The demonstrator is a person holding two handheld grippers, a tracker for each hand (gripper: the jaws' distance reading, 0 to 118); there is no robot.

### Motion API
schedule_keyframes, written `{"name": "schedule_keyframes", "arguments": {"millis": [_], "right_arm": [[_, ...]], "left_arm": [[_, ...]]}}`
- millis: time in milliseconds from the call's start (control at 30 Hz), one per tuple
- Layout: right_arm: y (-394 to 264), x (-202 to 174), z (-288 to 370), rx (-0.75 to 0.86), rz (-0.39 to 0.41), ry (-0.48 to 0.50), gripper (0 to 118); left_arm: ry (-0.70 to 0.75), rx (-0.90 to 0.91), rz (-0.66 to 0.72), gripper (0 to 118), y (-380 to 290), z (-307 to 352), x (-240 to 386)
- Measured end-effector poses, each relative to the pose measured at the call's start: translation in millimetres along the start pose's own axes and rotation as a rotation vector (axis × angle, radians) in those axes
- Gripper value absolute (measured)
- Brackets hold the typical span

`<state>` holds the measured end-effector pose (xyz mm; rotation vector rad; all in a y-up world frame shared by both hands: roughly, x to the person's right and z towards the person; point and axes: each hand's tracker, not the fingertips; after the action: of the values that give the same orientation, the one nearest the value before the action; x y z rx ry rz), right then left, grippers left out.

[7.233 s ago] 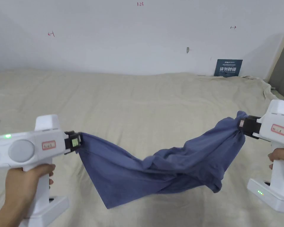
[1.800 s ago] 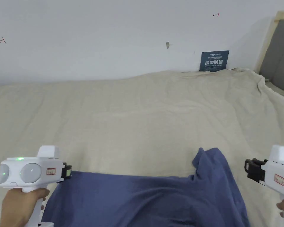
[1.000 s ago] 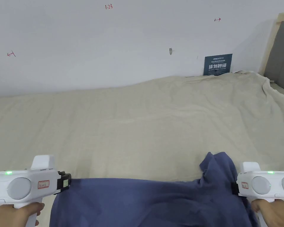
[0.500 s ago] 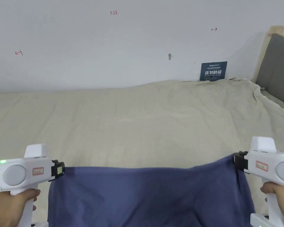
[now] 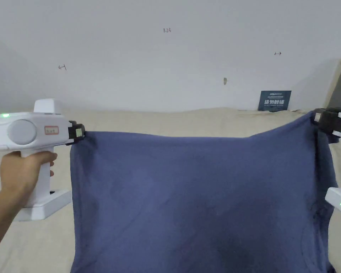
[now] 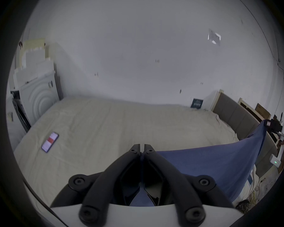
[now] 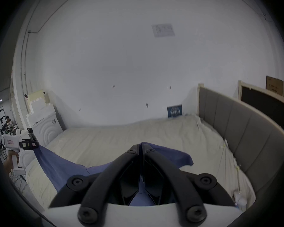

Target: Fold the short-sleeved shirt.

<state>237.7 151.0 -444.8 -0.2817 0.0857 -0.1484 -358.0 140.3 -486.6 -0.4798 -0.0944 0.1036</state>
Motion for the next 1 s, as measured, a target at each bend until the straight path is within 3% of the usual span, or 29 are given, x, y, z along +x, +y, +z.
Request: {"name": "schedule_keyframes", "arguments": {"millis": [133,633,767,1000], "right_arm": [[49,-8,2,0.108,-0.022,0.039,0],[204,-24,-14,0.317,0.092,0.001,0],[207,-23,-27,0.317,0.148,-0.019,0],[151,2,-68,0.250,0.095,-0.020,0]], "left_arm": [[0.016,0.099,-0.017,0,57,15,7],[0.068,0.332,-0.078,0,219,43,37],[0.064,0.342,-0.084,0,222,37,41],[0.074,0.228,-0.088,0,172,-22,34]]}}
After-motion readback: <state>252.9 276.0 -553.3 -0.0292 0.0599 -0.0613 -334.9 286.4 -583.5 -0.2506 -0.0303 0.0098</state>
